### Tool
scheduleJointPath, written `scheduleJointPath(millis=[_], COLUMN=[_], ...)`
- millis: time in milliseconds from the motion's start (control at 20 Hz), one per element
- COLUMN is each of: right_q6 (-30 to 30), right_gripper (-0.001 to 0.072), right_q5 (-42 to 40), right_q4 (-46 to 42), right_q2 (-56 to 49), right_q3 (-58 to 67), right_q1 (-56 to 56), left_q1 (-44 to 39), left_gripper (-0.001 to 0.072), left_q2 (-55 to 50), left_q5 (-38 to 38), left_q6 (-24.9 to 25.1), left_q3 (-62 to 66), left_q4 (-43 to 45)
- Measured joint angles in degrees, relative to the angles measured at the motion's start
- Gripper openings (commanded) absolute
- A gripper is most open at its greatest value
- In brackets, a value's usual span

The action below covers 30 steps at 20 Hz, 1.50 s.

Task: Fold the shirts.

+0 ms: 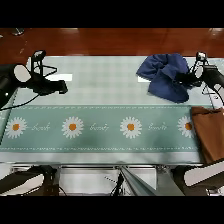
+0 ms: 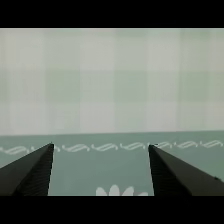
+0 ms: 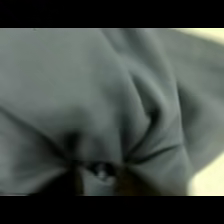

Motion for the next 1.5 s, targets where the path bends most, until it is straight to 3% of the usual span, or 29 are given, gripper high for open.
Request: scheduleJointPath(millis=[250,450,650,950,1250,1500], right_q6=[-11.0,-16.1,-21.8,-29.1,-31.8,-31.2], right_gripper=[0.0017,0.0016,0.0016,0.0016,0.0016,0.0016], right_q5=[8.8,12.5,13.8,15.2,26.5,28.4], right_q4=[14.9,21.6,27.6,36.2,44.7,43.8], right_q2=[2.8,11.3,22.4,37.7,44.0,44.5], right_q3=[6.9,16.9,25.6,31.9,30.3,14.9], right_q1=[-0.4,-0.5,-0.5,-0.5,1.2,19.6], left_q1=[1.4,1.6,-0.1,-4.2,-5.0,-5.1], left_gripper=[0.0704,0.0704,0.0704,0.0704,0.0704,0.0704], left_q2=[2.1,10.5,25.6,46.4,51.5,50.0], left_q5=[-11.0,-14.4,-12.7,-7.4,-6.2,-6.1], left_q6=[0.3,0.9,-0.1,-7.4,-10.7,-11.0], left_q3=[0.0,-0.1,-3.2,-14.8,-24.8,-27.5], left_q4=[0.0,-0.2,-4.5,-9.0,-12.0,-13.0])
